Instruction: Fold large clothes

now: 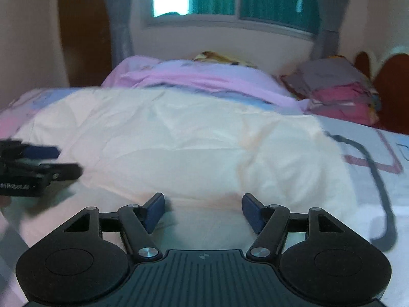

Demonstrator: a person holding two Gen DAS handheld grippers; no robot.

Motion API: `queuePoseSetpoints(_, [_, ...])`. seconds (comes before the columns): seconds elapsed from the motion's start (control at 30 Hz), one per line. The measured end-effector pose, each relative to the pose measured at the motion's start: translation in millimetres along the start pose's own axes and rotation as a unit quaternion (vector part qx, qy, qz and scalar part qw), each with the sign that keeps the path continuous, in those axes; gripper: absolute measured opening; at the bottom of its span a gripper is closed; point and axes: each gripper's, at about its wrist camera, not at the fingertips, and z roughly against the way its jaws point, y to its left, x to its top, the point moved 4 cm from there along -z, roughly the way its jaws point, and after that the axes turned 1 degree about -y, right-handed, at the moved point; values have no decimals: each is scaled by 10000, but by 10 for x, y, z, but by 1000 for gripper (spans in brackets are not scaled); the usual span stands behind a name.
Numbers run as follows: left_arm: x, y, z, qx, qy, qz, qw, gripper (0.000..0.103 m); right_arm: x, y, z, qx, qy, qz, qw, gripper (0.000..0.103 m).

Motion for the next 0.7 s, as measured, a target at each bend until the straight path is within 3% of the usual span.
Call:
queuePoseSetpoints(0.13, [-183, 327, 292, 384, -12, 217, 9990, 73, -174, -467, 369, -245, -22, -671, 9974, 66])
queuePoseSetpoints(0.27, [-408, 729, 621, 1038, 9, 403, 9938, 72, -491, -880, 603, -1158, 366, -540, 9911, 66])
queuePoseSetpoints(0.33, [-493, 947, 846, 1363, -41, 738, 9879, 72, -586, -1085, 827, -994, 283, -1150, 9880, 66])
queuePoseSetpoints(0.4, [-583, 1116, 1039, 1455, -73, 1178, 9823, 72, -676, -1257, 991, -618, 169, -2010, 9775, 66])
queuePoseSetpoints(0.47, [-683, 1221, 1185, 1221, -140, 1785, 9762, 72, -772, -1366, 1097, -158, -51, -2853, 9583, 67])
queuePoseSetpoints(0.5, [-741, 1245, 1226, 996, -189, 2138, 9716, 72, -834, -1395, 1131, 112, -94, -3242, 9459, 87])
queuePoseSetpoints(0.53, [-800, 1272, 1244, 702, -253, 2546, 9642, 72, -859, -1402, 1105, 354, -157, -3614, 9316, 98])
queuePoseSetpoints(0.63, [-970, 1301, 1174, 49, -329, 3679, 9293, 71, -897, -1387, 1010, 776, -127, -4102, 9086, 98])
queuePoseSetpoints(0.7, [-1026, 1244, 1060, -101, -278, 4067, 9131, 70, -907, -1346, 959, 905, -115, -4254, 9004, 98])
